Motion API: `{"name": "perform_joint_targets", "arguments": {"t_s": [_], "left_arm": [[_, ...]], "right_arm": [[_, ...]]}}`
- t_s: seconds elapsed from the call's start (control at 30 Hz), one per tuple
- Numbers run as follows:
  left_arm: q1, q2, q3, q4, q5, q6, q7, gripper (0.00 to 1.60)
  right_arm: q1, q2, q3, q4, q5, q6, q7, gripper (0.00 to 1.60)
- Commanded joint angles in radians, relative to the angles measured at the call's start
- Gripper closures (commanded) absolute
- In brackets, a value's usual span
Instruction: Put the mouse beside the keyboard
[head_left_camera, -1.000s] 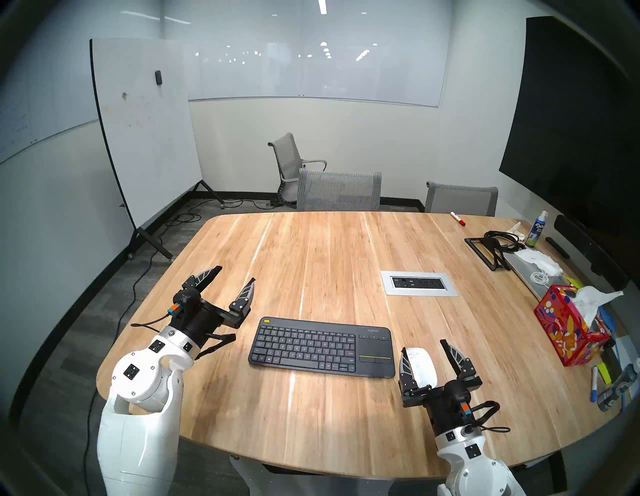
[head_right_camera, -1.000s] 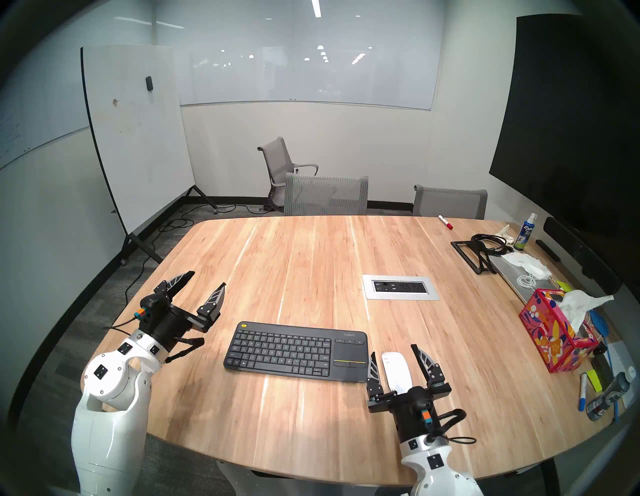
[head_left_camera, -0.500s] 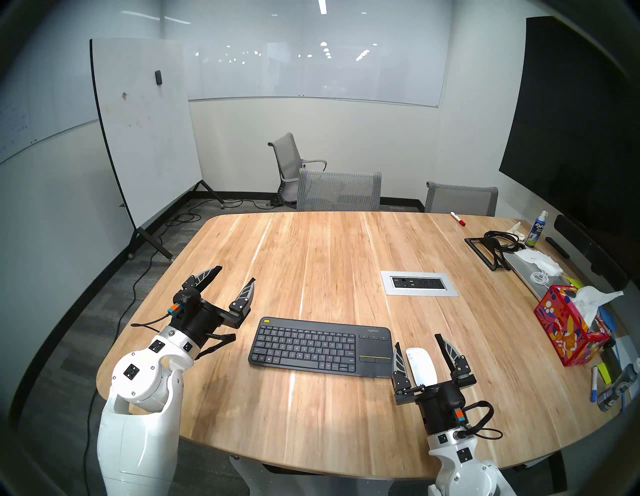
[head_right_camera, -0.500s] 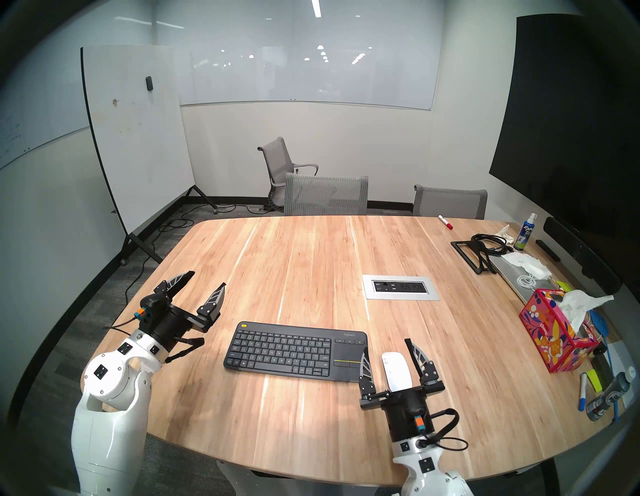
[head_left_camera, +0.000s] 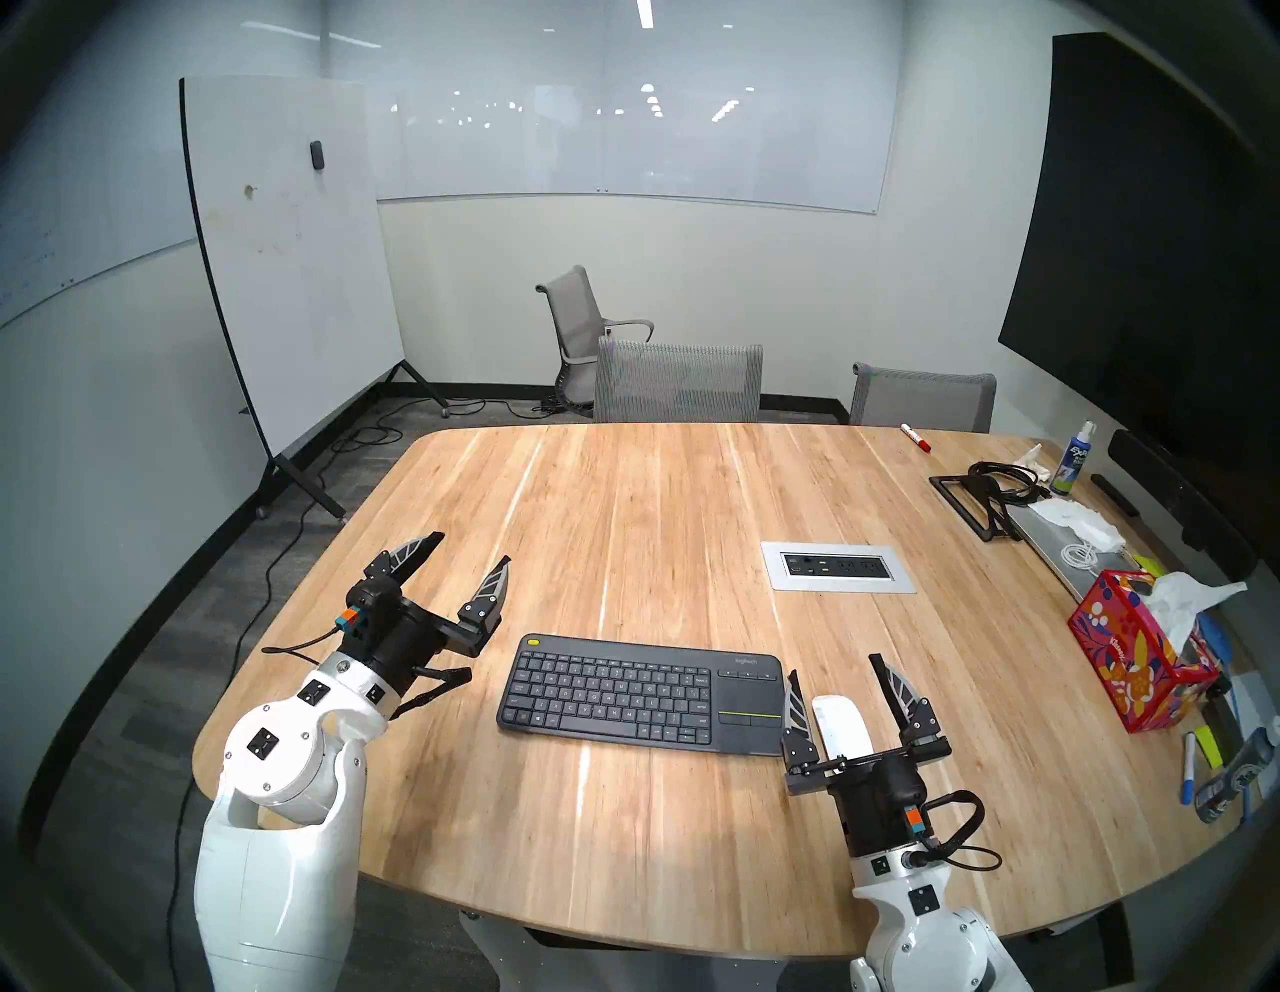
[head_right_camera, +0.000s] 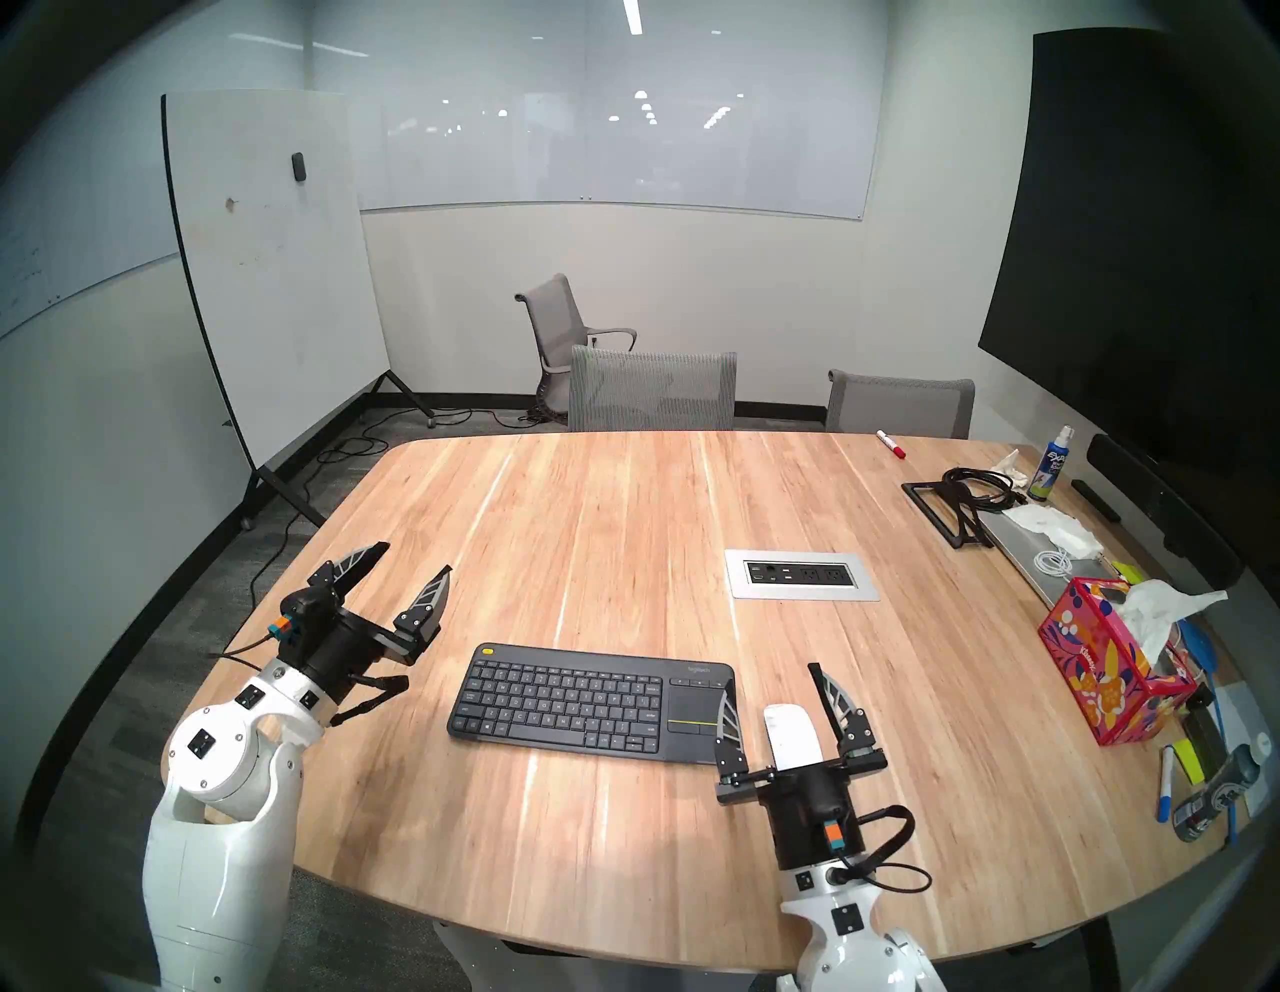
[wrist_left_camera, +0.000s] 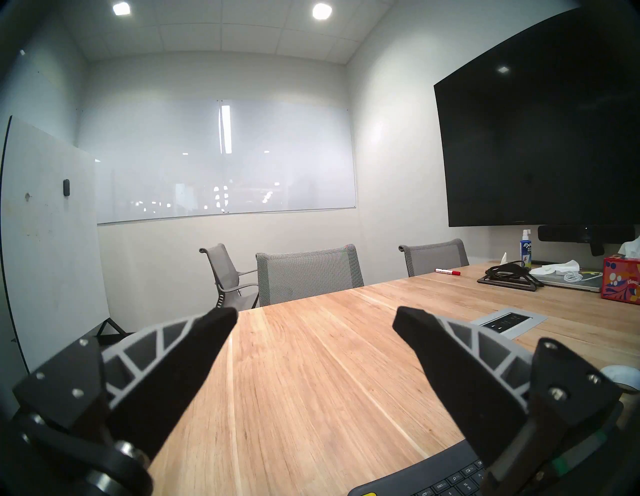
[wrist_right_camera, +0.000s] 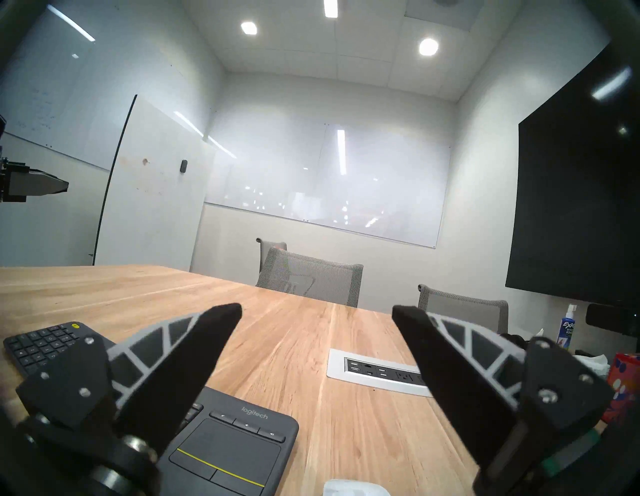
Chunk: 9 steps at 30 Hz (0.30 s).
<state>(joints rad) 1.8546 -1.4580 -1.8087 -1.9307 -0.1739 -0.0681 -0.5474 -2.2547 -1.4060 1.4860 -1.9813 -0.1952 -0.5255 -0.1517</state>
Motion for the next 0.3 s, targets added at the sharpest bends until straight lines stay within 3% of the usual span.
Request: {"name": "perform_joint_targets", "arguments": {"t_s": [0.0,0.27], "left_arm": [[0.001,0.000,-0.002,-0.026,0.002,-0.006,0.002,0.00],[0.001,0.000,-0.002,-0.026,0.002,-0.006,0.002,0.00]], "right_arm": [[0.008,0.002,0.002,-0.014,0.008,-0.010,0.000,0.00],[0.008,0.004,0.001,-0.014,0.009,-0.010,-0.001,0.00]]}}
